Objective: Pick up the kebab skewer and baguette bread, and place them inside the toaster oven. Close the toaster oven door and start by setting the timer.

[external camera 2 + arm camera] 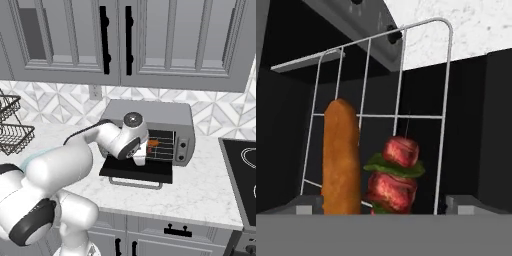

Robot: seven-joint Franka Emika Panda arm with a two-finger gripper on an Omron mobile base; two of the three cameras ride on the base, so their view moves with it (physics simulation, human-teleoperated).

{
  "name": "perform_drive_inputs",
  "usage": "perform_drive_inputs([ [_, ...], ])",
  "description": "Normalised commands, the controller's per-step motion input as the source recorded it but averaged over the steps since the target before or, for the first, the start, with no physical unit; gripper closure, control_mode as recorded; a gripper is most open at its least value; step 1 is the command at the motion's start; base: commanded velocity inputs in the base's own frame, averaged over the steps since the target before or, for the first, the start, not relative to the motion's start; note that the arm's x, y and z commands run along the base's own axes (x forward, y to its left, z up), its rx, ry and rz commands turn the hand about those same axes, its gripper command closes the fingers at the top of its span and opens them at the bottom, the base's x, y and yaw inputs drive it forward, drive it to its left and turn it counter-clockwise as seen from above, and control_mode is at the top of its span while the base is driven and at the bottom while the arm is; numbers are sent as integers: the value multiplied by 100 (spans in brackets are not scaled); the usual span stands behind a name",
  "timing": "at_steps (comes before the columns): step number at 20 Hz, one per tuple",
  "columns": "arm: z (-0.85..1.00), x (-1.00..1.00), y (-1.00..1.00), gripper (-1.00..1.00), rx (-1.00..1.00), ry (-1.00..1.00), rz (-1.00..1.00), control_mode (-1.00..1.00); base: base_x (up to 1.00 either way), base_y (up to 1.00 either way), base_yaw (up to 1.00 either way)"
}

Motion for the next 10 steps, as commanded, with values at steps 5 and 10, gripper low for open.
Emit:
perform_drive_inputs([
  [5, 48, -67, -39, -100, -1, -7, 5, -100, 0, 0, 0],
  [10, 4, -65, -31, -100, -16, -15, 27, -100, 0, 0, 0],
])
